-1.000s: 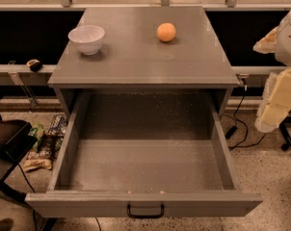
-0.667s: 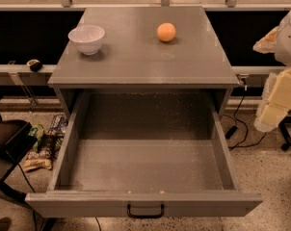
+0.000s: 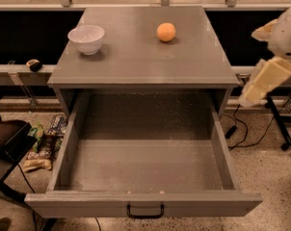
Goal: Place orange into top drawer
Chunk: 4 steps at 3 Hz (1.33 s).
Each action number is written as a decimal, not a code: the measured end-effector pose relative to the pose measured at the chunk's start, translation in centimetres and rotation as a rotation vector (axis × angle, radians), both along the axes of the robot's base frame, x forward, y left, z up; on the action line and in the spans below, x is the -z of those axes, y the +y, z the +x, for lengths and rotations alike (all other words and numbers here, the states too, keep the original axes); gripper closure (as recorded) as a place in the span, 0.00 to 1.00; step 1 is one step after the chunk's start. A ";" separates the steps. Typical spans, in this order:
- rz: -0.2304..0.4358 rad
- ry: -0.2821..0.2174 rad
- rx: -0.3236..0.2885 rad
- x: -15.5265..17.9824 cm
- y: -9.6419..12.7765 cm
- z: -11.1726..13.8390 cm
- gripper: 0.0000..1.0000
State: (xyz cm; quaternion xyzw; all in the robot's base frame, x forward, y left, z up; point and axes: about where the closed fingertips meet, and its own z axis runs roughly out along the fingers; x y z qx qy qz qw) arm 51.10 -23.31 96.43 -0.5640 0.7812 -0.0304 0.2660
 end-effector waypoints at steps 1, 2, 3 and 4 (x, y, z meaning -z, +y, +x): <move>0.158 -0.093 0.030 0.2 -0.3 8.0 0.00; 0.358 -0.198 0.045 1.1 1.1 15.3 0.00; 0.552 -0.314 0.076 2.4 3.0 21.3 0.00; 0.552 -0.313 0.075 2.5 3.0 21.3 0.00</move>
Offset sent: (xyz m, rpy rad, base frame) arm 0.2459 0.0209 -0.0045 0.6165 -0.3815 -0.0750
